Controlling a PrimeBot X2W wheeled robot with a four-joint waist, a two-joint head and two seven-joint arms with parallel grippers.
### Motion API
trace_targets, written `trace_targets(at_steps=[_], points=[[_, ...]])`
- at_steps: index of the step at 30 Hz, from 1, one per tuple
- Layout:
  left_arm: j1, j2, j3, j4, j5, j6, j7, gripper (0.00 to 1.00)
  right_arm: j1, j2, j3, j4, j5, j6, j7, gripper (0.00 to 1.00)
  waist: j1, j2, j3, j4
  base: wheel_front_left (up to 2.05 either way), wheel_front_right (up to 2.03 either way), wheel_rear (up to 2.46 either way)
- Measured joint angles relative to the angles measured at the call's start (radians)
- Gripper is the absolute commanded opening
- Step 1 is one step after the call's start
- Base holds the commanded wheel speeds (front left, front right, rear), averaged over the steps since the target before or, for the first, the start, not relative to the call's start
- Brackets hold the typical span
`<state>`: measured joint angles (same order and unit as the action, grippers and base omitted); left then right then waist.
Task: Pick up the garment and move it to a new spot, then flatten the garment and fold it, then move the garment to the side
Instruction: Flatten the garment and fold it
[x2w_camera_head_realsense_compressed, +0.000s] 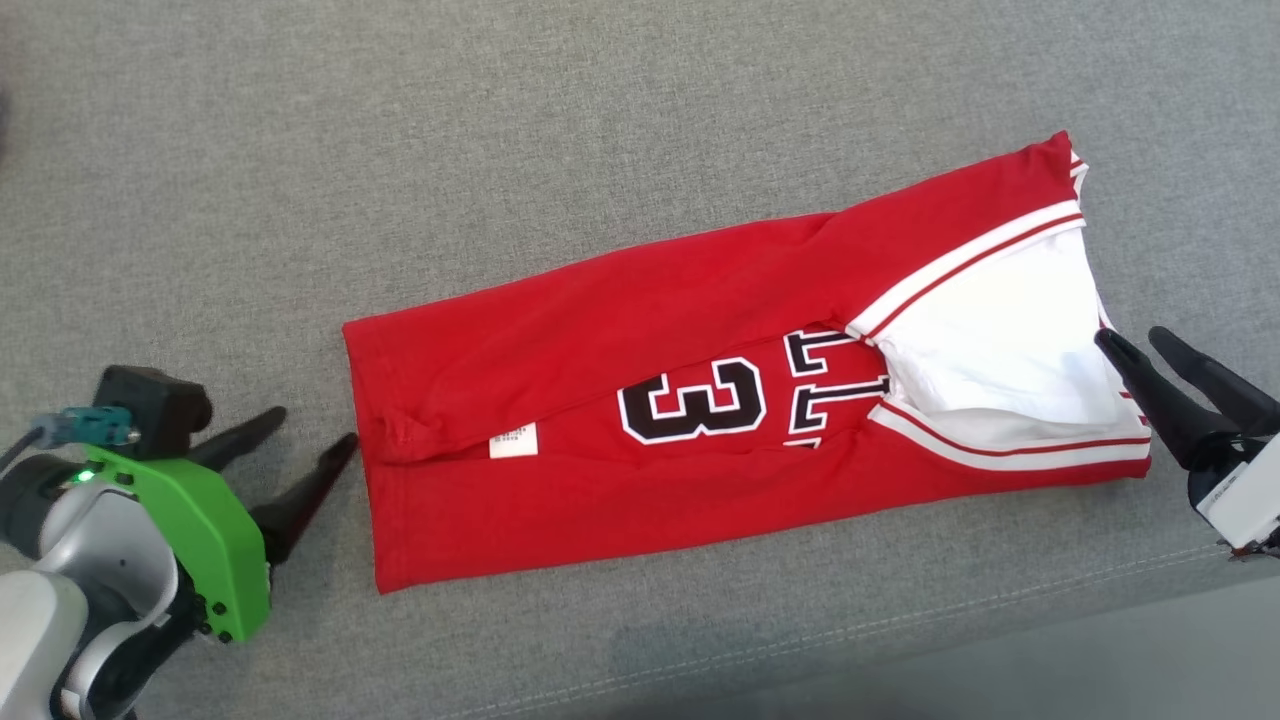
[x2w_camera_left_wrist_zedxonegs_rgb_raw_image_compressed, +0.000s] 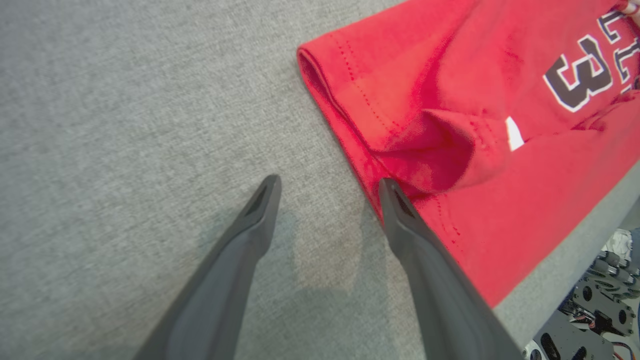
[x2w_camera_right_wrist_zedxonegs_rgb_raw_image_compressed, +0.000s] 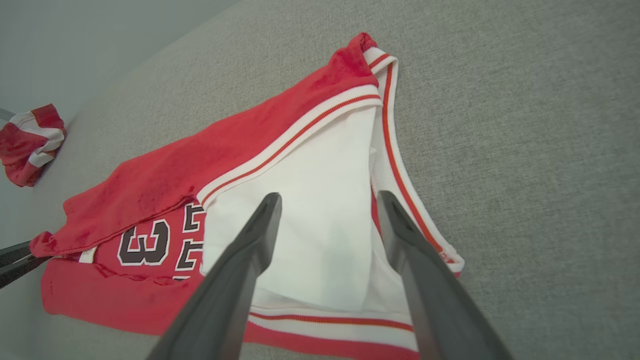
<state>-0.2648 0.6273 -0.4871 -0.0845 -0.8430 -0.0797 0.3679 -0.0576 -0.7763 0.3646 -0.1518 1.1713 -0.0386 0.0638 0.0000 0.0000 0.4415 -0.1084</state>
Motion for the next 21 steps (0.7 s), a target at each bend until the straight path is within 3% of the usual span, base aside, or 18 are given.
trace_targets(at_steps=[8,13,14,18,21], points=[[0.021,0.023,0.097,-0.061,0.073,0.081,-0.105,1.00,-0.023,-0.051,-0.093,0.030,0.050,-0.044,0.033,1.00,0.0000,0.0000,-0.040,0.003,0.00,0.00,0.00],[0.022,-0.039,0.116,-0.136,0.124,0.139,-0.206,1.00,-0.073,-0.061,-0.102,0.113,0.062,-0.068,0.082,1.00,0.0000,0.0000,-0.050,0.040,0.00,0.00,0.00],[0.027,-0.074,0.117,-0.153,0.126,0.154,-0.240,1.00,-0.085,-0.049,-0.094,0.149,0.064,-0.070,0.096,1.00,0.0000,0.0000,-0.053,0.057,0.00,0.00,0.00],[0.063,-0.133,0.114,-0.173,0.126,0.164,-0.294,1.00,-0.086,-0.013,-0.065,0.225,0.069,-0.077,0.119,1.00,0.0000,0.0000,-0.059,0.098,0.00,0.00,0.00],[0.089,-0.141,0.103,-0.172,0.132,0.168,-0.313,1.00,-0.085,0.014,-0.056,0.276,0.072,-0.078,0.122,1.00,0.0000,0.0000,-0.063,0.132,0.00,0.00,0.00]])
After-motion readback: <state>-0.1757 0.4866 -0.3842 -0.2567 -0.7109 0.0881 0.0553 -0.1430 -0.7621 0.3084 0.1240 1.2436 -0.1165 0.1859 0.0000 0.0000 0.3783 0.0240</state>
